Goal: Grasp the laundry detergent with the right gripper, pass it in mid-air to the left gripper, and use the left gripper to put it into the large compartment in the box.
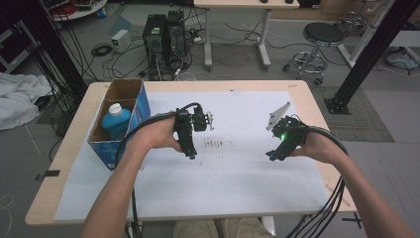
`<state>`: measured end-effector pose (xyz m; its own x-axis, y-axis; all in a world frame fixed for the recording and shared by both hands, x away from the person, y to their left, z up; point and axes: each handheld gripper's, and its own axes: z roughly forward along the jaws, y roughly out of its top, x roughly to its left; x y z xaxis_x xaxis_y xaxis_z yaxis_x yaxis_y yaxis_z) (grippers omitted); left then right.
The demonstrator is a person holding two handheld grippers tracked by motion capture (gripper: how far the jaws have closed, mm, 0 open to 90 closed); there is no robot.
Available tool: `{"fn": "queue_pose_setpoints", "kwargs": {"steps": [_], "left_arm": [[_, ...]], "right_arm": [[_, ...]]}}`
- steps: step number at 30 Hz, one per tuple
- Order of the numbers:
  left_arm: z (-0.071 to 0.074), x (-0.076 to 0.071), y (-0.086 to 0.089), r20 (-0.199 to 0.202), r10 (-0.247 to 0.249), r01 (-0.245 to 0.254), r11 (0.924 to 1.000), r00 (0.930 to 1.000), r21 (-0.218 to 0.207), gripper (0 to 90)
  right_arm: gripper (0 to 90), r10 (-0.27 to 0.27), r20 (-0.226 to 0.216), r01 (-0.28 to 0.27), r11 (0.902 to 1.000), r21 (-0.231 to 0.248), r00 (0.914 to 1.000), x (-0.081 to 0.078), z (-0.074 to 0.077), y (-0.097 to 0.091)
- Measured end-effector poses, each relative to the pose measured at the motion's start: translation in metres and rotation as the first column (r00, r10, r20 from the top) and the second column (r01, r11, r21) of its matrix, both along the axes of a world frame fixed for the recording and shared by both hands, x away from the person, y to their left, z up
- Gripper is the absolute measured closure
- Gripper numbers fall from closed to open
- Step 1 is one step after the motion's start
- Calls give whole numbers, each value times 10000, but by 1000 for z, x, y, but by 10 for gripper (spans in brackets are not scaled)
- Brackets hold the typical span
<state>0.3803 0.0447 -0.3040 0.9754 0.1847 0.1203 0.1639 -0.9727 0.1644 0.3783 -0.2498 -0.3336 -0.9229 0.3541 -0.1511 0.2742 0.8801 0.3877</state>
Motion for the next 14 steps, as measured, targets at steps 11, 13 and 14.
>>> {"fn": "queue_pose_setpoints", "kwargs": {"steps": [11, 13, 14], "left_arm": [[-1, -2, -2, 48, -32, 32, 10000, 10000, -28, 163], [-1, -2, 0, 163, 2, 1, 9998, 9999, -183, 162], [-1, -2, 0, 170, 26, -22, 9997, 9999, -247, 163]], "right_arm": [[133, -24, 64, 24, 10000, 82, 10000, 0, 0, -1], [133, -37, 81, 36, 9999, 110, 10000, 0, 0, -1], [133, -59, 108, 57, 9999, 129, 9999, 0, 0, -1]]}}
